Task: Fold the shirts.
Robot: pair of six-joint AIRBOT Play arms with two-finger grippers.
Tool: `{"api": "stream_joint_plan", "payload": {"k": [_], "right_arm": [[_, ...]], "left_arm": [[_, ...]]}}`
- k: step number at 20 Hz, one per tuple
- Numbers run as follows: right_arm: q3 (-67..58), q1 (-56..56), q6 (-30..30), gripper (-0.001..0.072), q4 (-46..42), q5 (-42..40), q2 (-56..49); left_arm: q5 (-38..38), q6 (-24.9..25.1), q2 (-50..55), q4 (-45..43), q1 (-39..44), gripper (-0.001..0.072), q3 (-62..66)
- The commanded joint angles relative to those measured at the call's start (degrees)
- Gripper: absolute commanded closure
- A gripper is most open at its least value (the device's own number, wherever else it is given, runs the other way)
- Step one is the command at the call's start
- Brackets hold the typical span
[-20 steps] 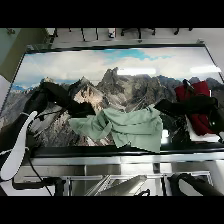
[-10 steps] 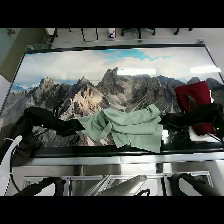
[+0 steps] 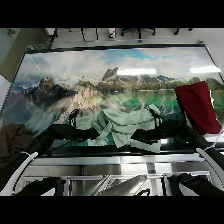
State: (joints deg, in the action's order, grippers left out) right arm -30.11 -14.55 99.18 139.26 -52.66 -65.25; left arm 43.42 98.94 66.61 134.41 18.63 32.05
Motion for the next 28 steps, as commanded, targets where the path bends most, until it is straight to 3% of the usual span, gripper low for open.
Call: {"api": "stream_joint_plan", "payload": {"k": [1, 9, 10, 11, 12, 13, 20, 25, 28], "right_arm": [[0.5, -8.3, -2.6, 0.013, 2.5, 7.5, -3.8], [-0.6, -12.7, -2.6, 0.0131, 5.9, 12.0, -9.4], [-1.1, -12.7, -2.5, 0.0137, 5.9, 12.0, -9.4], [-1.5, -12.7, -2.3, 0.0137, 5.8, 12.0, -9.4], [-1.7, -12.7, -2.3, 0.0137, 5.6, 12.0, -9.4], [-1.7, -12.7, -2.3, 0.0137, 5.6, 12.0, -9.4], [-1.7, -8.4, 0.3, 0.0137, 4.8, 1.8, -6.2], [-1.7, -0.3, 1.6, 0.0137, 3.4, 1.5, -1.7], [-1.8, 6.5, 3.1, 0.0137, 2.9, -0.5, -0.5]], "left_arm": [[-8.8, -2.2, -0.2, 0.2, 2.4, 0.0004, -0.6], [-5.4, -2.6, 5.7, 0.7, 2.6, 0.0004, -0.5], [-5.5, -2.6, 6.7, 0.7, 2.6, 0.0033, 0.0], [-5.2, -2.6, 7.5, 0.6, 2.6, 0.0285, 0.9], [-4.6, -2.6, 8.1, 0.2, 2.6, 0.0599, 2.0], [-4.2, -2.3, 8.5, 0.0, 2.6, 0.0693, 3.3], [7.1, -2.4, 2.7, -9.5, -0.5, 0.0694, 13.0], [15.8, -2.3, -8.2, -13.4, -15.5, 0.0694, 13.6], [16.9, -0.7, -14.0, -13.3, -24.8, 0.0694, 10.5]]}}
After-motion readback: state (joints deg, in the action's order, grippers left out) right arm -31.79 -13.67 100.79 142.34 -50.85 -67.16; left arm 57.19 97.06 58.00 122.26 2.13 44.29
